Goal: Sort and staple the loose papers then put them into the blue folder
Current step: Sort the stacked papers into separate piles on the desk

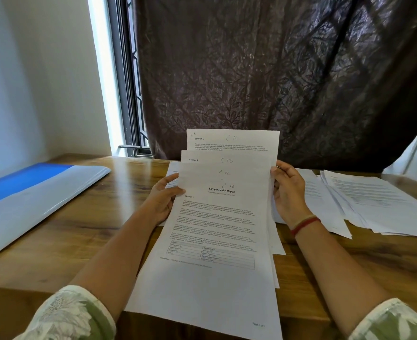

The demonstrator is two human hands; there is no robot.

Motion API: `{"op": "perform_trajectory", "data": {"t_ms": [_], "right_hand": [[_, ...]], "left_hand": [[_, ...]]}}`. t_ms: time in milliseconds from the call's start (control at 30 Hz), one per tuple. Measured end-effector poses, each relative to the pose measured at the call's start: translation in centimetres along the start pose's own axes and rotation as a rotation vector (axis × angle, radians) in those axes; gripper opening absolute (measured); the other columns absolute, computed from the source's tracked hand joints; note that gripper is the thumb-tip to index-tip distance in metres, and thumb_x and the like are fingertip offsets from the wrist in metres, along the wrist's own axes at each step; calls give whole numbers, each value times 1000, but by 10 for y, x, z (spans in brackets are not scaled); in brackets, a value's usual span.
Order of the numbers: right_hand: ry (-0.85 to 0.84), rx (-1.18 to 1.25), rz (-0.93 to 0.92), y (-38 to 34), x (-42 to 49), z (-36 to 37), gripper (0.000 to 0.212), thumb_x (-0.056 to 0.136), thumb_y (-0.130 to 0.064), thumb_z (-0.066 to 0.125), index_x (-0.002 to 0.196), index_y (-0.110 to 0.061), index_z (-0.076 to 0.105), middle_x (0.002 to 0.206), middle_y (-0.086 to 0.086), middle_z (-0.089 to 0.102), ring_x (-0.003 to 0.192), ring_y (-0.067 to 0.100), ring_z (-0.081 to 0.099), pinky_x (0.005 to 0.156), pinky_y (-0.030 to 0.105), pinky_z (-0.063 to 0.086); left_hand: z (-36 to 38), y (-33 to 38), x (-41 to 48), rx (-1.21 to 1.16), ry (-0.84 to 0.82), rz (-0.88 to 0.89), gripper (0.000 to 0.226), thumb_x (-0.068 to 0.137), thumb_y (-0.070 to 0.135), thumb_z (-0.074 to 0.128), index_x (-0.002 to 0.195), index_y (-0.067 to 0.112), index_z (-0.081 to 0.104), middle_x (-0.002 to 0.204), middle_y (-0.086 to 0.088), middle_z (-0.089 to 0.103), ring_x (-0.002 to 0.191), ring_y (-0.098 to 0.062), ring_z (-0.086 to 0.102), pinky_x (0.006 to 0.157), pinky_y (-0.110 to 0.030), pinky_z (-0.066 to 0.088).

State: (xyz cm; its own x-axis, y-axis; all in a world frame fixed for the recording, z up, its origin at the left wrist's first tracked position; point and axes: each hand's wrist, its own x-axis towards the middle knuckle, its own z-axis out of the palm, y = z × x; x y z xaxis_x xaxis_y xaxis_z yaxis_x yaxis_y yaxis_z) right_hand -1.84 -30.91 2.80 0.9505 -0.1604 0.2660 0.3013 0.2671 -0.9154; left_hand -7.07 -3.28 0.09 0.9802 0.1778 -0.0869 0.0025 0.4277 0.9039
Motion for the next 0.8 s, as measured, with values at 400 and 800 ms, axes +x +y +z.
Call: {"op": "perform_trajectory", "data": {"t_ms": [400, 800], "right_hand": [[-493, -270, 304, -6, -8, -6, 40, 83, -25, 73, 120, -17, 61, 111, 10, 71, 100, 30, 69, 90, 51, 54], [-376, -231, 212, 1, -20, 4, 25, 87, -2, 66, 97, -24, 63, 100, -1, 69, 93, 18, 65, 75, 32, 55]], "left_hand": [[-16, 1, 9, 7, -25, 44, 67, 74, -1, 71, 136, 18, 52, 127, -21, 62, 108, -42, 64, 77, -52, 58], [2, 3, -5, 214, -179, -8, 42, 91, 3, 60, 131, 12, 51, 125, -20, 64, 114, -42, 61, 94, -56, 50]]}}
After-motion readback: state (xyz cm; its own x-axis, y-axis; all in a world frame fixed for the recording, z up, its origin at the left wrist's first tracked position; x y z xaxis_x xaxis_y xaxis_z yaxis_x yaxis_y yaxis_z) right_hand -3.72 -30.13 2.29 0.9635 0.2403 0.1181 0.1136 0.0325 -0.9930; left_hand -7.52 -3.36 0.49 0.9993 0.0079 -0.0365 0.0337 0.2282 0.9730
